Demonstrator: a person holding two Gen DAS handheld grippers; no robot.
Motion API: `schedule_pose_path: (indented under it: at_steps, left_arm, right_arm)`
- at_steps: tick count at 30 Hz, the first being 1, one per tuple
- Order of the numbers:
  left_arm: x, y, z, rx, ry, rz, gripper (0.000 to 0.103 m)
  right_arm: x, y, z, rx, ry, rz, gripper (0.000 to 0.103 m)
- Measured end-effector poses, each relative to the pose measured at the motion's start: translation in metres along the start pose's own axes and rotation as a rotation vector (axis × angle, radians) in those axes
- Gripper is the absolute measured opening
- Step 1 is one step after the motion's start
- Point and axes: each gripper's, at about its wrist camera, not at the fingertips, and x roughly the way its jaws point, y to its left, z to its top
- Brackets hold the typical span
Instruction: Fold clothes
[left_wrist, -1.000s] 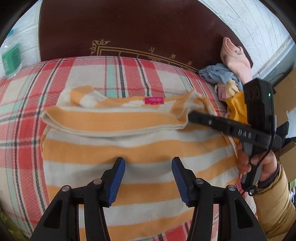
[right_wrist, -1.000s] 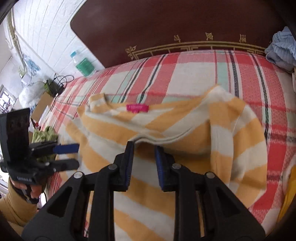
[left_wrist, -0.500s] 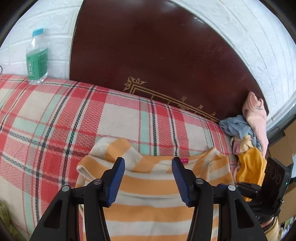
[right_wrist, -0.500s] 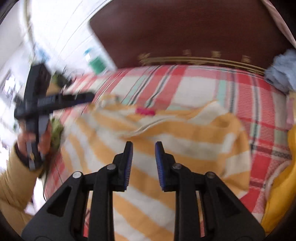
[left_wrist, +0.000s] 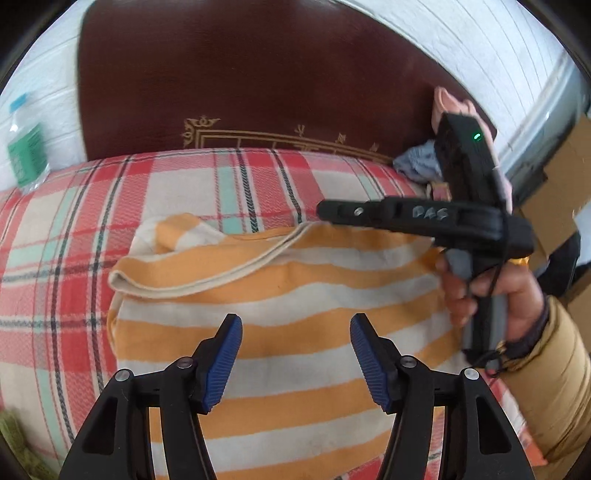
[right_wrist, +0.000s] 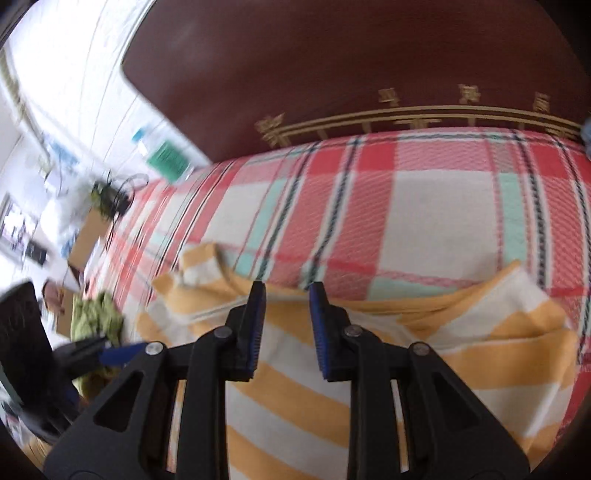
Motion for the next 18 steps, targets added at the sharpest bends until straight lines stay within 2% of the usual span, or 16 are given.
schedule_pose_path:
  at_steps: [1,4,6,9,11,14,18]
  left_arm:
    - [0.006,0.005,0.005,-0.006,0.005,0.019,0.062]
    - [0.022,0.031,0.021,-0.078,0.016,0.097,0.062]
    - [0.023,0.053,0.031,-0.153,-0.015,0.13,0.062]
    - [0.008,0.075,0.039,-0.264,-0.098,0.143,0.062]
    - [-0.007,0.078,0.036,-0.284,-0.149,0.101,0.062]
    - [-0.017,0.062,0.023,-0.189,-0.141,0.035,0.062]
    - [-0.005,0.024,-0.002,0.003,-0.035,-0.038,0.063]
  right_arm:
    - [-0.005,-0.003,-0.001,0.003,-0.002,0.019,0.027]
    - [-0.024,-0.005,-0.014,-0.03,-0.001,0.005,0.039]
    - [-0.038,-0.007,-0.025,-0.041,-0.005,0.008,0.039]
    - [-0.062,-0.012,-0.043,-0.057,-0.02,-0.003,0.041]
    - [-0.073,-0.016,-0.055,-0.064,-0.021,-0.011,0.043]
    - [-0.08,-0.017,-0.066,-0.097,0.0,-0.007,0.043]
    - [-0.07,-0.007,-0.064,-0.116,0.006,0.021,0.043]
